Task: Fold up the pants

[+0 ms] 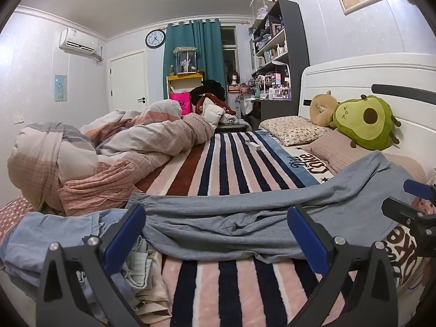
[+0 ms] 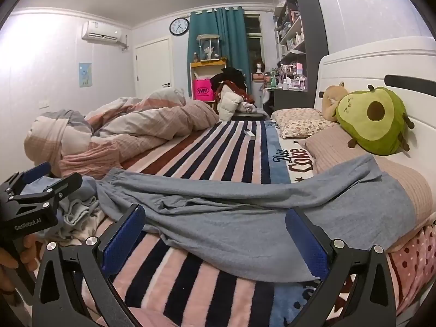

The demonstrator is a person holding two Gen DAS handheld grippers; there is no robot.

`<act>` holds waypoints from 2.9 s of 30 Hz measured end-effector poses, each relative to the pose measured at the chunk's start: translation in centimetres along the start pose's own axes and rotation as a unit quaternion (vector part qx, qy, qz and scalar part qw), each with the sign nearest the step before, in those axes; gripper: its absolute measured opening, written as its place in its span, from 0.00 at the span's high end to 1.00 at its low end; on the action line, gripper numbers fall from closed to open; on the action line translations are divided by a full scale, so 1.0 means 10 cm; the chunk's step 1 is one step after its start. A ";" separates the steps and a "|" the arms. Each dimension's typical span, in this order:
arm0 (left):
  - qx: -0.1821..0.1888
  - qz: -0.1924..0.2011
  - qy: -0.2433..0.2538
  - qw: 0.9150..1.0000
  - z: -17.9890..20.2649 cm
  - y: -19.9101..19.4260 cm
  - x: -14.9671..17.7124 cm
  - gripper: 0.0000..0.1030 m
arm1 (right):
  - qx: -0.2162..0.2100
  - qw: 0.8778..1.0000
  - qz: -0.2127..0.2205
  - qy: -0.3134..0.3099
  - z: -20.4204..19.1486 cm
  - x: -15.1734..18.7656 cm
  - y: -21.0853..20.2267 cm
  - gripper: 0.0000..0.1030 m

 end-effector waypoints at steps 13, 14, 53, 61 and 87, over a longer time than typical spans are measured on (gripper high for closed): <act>-0.008 0.011 0.000 1.000 0.13 -0.10 -0.03 0.01 | 0.005 1.000 0.004 0.001 0.14 -0.05 -0.12 0.00; -0.008 0.012 0.001 1.000 0.13 -0.11 -0.04 0.01 | 0.006 1.000 0.005 0.001 0.16 -0.06 -0.14 0.00; 0.001 0.011 0.004 1.000 0.23 -0.14 -0.08 0.01 | 0.015 1.000 0.014 0.012 0.19 -0.02 -0.30 0.00; 0.001 0.005 0.008 1.000 0.25 -0.03 -0.07 0.01 | 0.017 1.000 0.010 0.019 0.30 0.00 -0.22 0.00; 0.091 -0.214 -0.091 0.968 0.32 1.57 1.00 0.02 | 0.008 0.986 -0.091 0.141 1.23 0.89 0.84 0.19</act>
Point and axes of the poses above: each gripper's, at about its wrist camera, not at the fingertips, and y roughly the way its jaws point, z to its right, x to its underside, the point moved 7 cm from there along y, roughly the way its jaws point, and after that the axes turned 8 degrees about -x, right-handed, at the moved point
